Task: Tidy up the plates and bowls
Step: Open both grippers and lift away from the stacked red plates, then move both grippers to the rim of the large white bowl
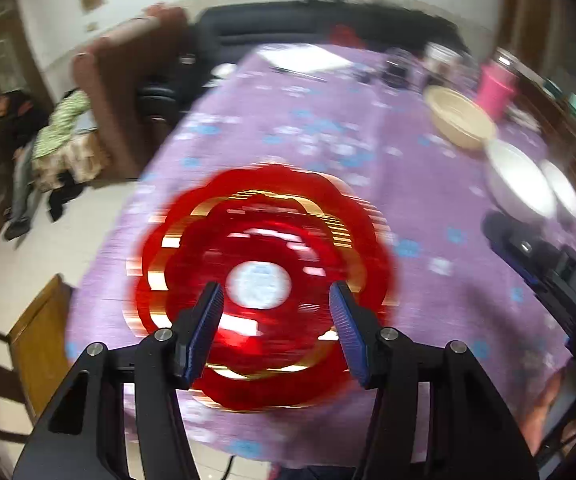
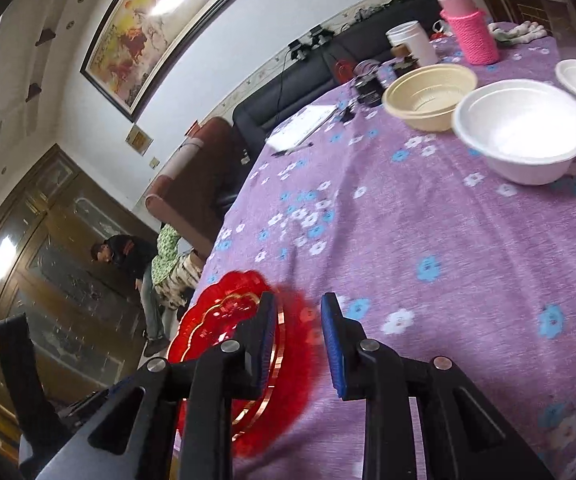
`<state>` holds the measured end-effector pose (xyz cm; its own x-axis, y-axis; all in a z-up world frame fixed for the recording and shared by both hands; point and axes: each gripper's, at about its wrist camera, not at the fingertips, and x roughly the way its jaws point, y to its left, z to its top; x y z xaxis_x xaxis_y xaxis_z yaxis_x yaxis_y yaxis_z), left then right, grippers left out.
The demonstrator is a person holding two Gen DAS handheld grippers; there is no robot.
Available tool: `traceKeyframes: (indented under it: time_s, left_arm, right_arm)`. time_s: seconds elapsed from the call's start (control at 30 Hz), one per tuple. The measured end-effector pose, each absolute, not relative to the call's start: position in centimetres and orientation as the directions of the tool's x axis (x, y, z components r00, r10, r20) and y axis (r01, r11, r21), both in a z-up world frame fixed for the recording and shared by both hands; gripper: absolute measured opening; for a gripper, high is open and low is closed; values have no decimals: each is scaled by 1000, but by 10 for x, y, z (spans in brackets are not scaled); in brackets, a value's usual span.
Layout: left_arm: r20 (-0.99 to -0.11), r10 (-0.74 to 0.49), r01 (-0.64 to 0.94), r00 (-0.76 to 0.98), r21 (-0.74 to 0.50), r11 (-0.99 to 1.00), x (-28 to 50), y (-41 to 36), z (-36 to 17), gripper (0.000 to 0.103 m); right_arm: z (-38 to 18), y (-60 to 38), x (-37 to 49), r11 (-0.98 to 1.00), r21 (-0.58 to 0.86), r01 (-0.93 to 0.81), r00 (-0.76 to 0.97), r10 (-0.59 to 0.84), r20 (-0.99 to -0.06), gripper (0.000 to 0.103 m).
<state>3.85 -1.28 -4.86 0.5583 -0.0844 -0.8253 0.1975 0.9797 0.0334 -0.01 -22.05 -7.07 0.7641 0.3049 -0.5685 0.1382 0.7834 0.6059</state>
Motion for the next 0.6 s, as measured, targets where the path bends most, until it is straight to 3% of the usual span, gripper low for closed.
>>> traceKeyframes:
  time_s: [0.13,0.6]
  left_arm:
    - [-852,-137,284,506,14,959,38,-59,-54,54]
    - [-880,-196,326,433,-50,944,76,-169,-56,54]
  right_arm:
    - [-71,-258,-14,763,620,183,783,269,-561,42]
    - [-81,-424,-57,665,628,405,822,36,-568,52]
